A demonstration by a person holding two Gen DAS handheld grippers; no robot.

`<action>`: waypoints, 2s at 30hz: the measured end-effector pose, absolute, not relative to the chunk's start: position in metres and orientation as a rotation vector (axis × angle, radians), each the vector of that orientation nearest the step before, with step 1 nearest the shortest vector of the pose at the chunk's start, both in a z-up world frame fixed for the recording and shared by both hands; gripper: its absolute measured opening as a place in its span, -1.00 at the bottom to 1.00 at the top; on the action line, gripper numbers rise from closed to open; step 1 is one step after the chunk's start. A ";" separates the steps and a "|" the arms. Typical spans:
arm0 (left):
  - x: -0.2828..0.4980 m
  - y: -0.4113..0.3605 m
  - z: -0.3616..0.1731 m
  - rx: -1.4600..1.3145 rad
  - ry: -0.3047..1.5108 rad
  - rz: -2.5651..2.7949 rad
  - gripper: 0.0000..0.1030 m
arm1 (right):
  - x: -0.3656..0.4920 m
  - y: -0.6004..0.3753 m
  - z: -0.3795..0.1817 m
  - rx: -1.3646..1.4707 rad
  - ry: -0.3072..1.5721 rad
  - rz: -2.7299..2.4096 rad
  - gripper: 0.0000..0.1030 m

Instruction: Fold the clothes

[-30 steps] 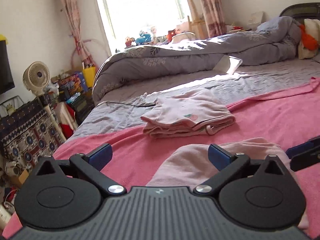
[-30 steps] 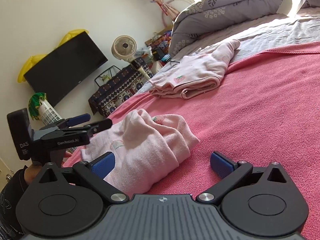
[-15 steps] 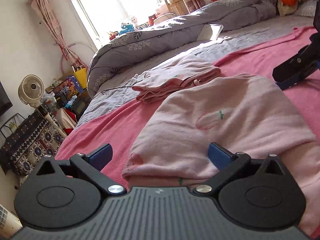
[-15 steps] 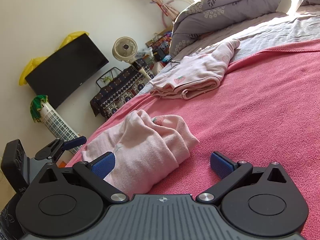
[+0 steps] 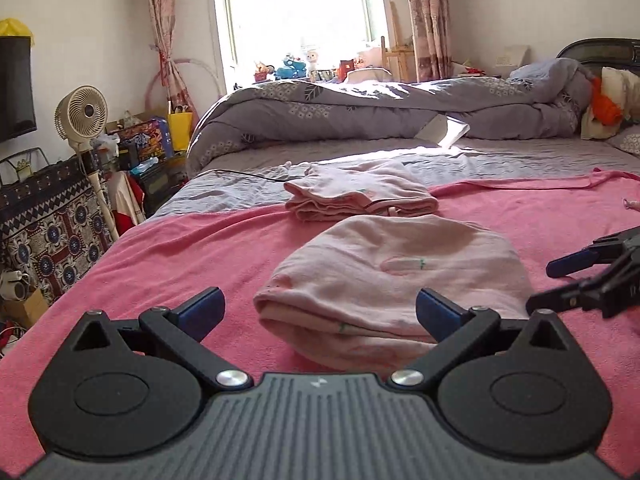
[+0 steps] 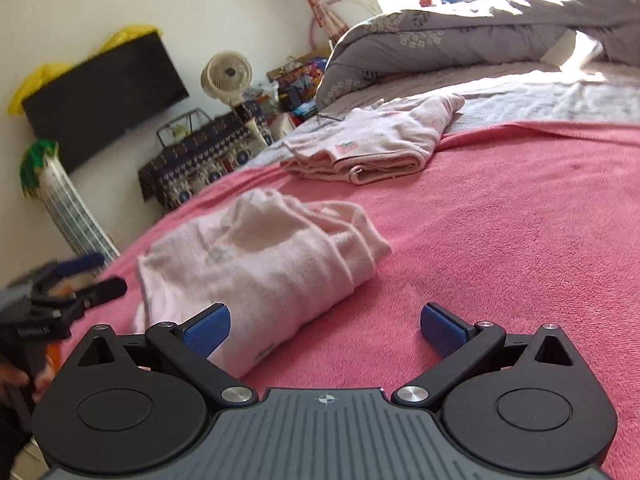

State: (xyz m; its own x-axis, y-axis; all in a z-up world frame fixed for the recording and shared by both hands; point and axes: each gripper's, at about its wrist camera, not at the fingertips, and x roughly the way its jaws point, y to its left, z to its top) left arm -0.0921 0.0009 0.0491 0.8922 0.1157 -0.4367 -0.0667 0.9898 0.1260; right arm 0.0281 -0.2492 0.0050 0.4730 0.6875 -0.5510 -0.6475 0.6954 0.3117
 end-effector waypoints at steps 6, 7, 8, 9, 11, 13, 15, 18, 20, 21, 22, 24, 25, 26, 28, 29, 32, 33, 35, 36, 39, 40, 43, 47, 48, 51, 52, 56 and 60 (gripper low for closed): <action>-0.075 -0.023 0.042 0.073 0.465 0.012 1.00 | -0.052 -0.230 0.007 -0.288 0.614 0.913 1.00; -0.074 -0.029 0.035 0.095 0.482 -0.001 1.00 | -0.055 -0.236 0.008 -0.267 0.587 0.911 1.00; -0.073 -0.035 0.028 0.120 0.500 -0.012 1.00 | -0.054 -0.244 0.011 -0.223 0.579 0.900 1.00; -0.072 -0.041 0.020 0.145 0.517 -0.024 1.00 | -0.053 -0.251 0.013 -0.179 0.571 0.890 1.00; -0.076 -0.046 0.015 0.173 0.502 -0.014 1.00 | -0.045 -0.264 0.019 -0.089 0.556 0.840 1.00; -0.077 -0.049 0.012 0.187 0.498 -0.010 0.99 | -0.024 -0.270 0.026 0.008 0.542 0.706 1.00; -0.076 -0.043 0.012 0.152 0.507 -0.026 0.99 | 0.001 -0.265 0.031 0.075 0.535 0.629 1.00; -0.073 -0.035 0.011 0.094 0.522 -0.053 0.99 | 0.044 -0.233 0.022 0.004 0.580 0.512 1.00; -0.073 -0.032 0.011 0.077 0.521 -0.060 0.99 | 0.071 -0.209 0.009 -0.076 0.624 0.418 1.00; -0.073 -0.032 0.011 0.078 0.518 -0.059 0.99 | 0.084 -0.203 0.002 -0.066 0.643 0.405 1.00; -0.074 -0.033 0.011 0.081 0.514 -0.058 0.99 | 0.096 -0.200 -0.003 -0.051 0.672 0.385 1.00; -0.074 -0.033 0.011 0.079 0.513 -0.058 0.99 | 0.115 -0.194 -0.010 -0.038 0.718 0.332 1.00; -0.074 -0.033 0.011 0.076 0.514 -0.058 0.99 | 0.119 -0.190 -0.011 -0.051 0.721 0.317 1.00; -0.074 -0.032 0.011 0.073 0.514 -0.058 0.99 | 0.123 -0.187 -0.012 -0.065 0.724 0.302 1.00; -0.076 -0.032 0.012 0.065 0.518 -0.050 0.99 | 0.119 -0.188 -0.009 -0.075 0.711 0.286 1.00; -0.077 -0.031 0.012 0.059 0.522 -0.044 0.99 | 0.116 -0.189 -0.007 -0.077 0.701 0.281 1.00; -0.080 -0.027 0.011 0.022 0.539 -0.022 1.00 | 0.096 -0.193 0.006 -0.088 0.642 0.295 1.00; -0.080 -0.022 0.010 -0.017 0.549 -0.026 1.00 | 0.086 -0.192 0.012 -0.092 0.612 0.334 1.00; -0.079 -0.011 0.007 -0.099 0.570 -0.036 1.00 | 0.066 -0.185 0.024 -0.116 0.557 0.449 1.00; -0.078 -0.009 0.006 -0.112 0.573 -0.041 1.00 | 0.060 -0.176 0.029 -0.150 0.541 0.497 1.00; -0.076 -0.004 0.005 -0.142 0.581 -0.056 1.00 | 0.051 -0.144 0.034 -0.269 0.521 0.556 1.00; -0.075 -0.003 0.004 -0.144 0.581 -0.056 1.00 | 0.057 -0.134 0.029 -0.296 0.527 0.526 1.00; -0.075 -0.003 0.004 -0.151 0.580 -0.057 1.00 | 0.088 -0.119 0.008 -0.229 0.581 0.453 1.00; -0.075 -0.002 0.003 -0.159 0.579 -0.057 1.00 | 0.114 -0.137 0.000 0.002 0.667 0.383 1.00; -0.075 -0.002 0.003 -0.161 0.579 -0.057 1.00 | 0.114 -0.142 0.001 0.020 0.673 0.389 1.00; -0.074 -0.001 0.002 -0.167 0.578 -0.057 1.00 | 0.104 -0.156 0.007 0.029 0.666 0.433 1.00; -0.074 -0.002 0.002 -0.168 0.578 -0.057 1.00 | 0.099 -0.162 0.011 0.009 0.656 0.452 1.00; -0.074 -0.002 0.002 -0.169 0.577 -0.057 1.00 | 0.066 -0.194 0.023 -0.111 0.622 0.620 1.00; -0.074 -0.003 0.003 -0.168 0.578 -0.054 1.00 | 0.026 -0.230 0.024 -0.240 0.615 0.795 1.00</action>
State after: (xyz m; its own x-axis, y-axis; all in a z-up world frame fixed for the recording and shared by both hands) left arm -0.0738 -0.0034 0.0029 0.8367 -0.0975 -0.5389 0.0033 0.9849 -0.1732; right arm 0.0255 -0.2298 0.0242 0.5381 0.5932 -0.5988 -0.7282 0.6849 0.0241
